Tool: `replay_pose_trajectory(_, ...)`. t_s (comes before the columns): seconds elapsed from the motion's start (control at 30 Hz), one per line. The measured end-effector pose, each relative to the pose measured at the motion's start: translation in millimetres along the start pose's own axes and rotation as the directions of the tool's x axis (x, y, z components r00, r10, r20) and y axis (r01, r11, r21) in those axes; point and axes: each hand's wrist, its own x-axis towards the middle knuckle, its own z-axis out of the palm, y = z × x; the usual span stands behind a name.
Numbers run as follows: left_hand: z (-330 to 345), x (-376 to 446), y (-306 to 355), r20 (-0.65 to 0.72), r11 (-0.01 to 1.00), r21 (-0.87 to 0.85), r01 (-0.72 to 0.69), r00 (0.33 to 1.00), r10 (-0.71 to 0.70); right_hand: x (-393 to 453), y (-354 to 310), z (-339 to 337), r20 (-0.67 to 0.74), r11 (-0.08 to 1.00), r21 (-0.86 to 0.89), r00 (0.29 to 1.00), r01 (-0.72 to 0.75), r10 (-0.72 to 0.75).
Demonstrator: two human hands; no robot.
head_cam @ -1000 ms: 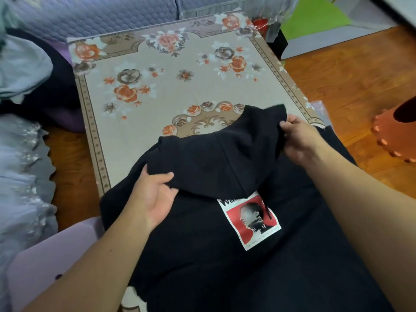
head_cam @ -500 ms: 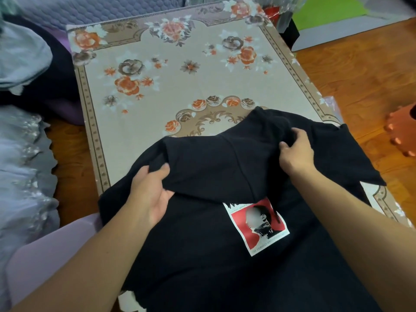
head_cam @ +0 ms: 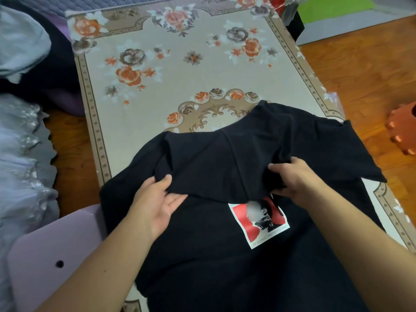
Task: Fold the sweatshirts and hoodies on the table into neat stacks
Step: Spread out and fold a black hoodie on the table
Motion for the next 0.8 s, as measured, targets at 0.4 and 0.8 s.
replay_pose_trajectory(0.4, 6.6, 1.2, 3.3, -0.131, 0.664, 0.719, -0.203, 0.900, 0.416, -33.1, -0.7, 4.6, -0.102, 0.491, -0.699, 0.607, 0.520, -0.788)
replay_pose_trajectory(0.8, -2.4, 17.7, 71.6, 0.386, 0.433, 0.812, -0.391, 0.917, 0.102, 48.2, 15.0, 14.9, 0.236, 0.218, -0.854, 0.725, 0.472, -0.647)
